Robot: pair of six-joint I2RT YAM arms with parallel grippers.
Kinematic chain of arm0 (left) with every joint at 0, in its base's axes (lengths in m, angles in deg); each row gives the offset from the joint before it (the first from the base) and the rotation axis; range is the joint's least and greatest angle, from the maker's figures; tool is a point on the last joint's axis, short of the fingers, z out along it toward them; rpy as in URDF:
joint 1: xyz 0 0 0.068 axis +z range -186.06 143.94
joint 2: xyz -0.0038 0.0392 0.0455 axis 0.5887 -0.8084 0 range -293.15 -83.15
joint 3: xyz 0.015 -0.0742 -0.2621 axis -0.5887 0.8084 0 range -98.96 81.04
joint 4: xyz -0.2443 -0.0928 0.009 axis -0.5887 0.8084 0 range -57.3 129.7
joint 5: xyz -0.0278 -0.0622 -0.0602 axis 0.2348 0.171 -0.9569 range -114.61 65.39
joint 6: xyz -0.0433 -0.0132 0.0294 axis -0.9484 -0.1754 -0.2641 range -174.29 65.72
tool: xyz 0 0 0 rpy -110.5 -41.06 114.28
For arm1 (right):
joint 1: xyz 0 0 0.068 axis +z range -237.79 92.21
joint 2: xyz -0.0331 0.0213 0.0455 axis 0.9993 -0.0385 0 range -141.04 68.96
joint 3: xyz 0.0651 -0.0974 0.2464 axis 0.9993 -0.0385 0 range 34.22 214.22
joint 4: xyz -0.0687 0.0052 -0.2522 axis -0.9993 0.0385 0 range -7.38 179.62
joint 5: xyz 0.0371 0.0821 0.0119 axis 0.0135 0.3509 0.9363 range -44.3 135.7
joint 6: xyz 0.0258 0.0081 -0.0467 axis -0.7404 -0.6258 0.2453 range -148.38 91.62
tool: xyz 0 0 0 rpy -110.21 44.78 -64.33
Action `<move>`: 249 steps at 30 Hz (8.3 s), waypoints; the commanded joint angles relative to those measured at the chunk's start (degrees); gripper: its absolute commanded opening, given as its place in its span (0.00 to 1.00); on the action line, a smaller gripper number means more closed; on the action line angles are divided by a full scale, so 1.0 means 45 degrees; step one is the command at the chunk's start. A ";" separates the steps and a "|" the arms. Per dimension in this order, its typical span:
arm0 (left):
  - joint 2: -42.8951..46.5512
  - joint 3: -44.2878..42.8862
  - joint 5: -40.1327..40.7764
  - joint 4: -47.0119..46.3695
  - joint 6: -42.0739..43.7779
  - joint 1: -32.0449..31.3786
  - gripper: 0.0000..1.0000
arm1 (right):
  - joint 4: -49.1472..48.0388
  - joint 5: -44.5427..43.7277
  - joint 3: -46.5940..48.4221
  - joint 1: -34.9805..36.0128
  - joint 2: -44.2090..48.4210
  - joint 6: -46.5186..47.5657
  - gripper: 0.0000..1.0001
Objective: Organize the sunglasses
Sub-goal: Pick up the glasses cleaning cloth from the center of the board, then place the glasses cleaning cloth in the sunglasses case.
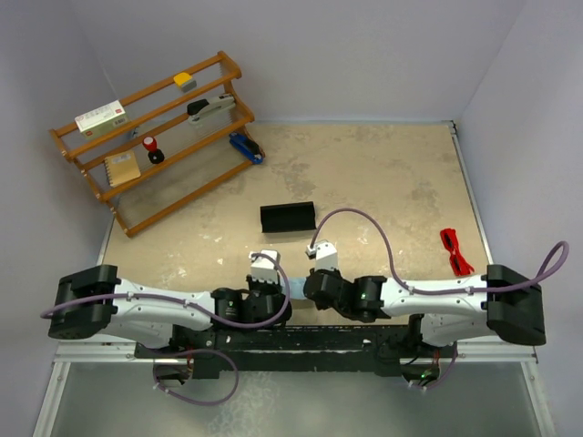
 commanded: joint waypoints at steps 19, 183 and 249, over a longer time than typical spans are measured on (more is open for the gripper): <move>-0.0771 -0.2951 -0.2371 -0.0614 0.4638 0.5043 0.00 | -0.1314 0.2245 0.2769 -0.4357 -0.0998 0.3728 0.00; -0.7276 -0.6136 -0.6518 -0.3433 0.7132 1.0852 0.00 | -0.3552 0.3662 0.7527 -0.8561 -0.8471 0.5961 0.00; -0.7289 -0.6641 -0.6418 -0.2799 0.7341 1.1057 0.00 | -0.3220 0.3992 0.7350 -0.8544 -0.8167 0.5825 0.03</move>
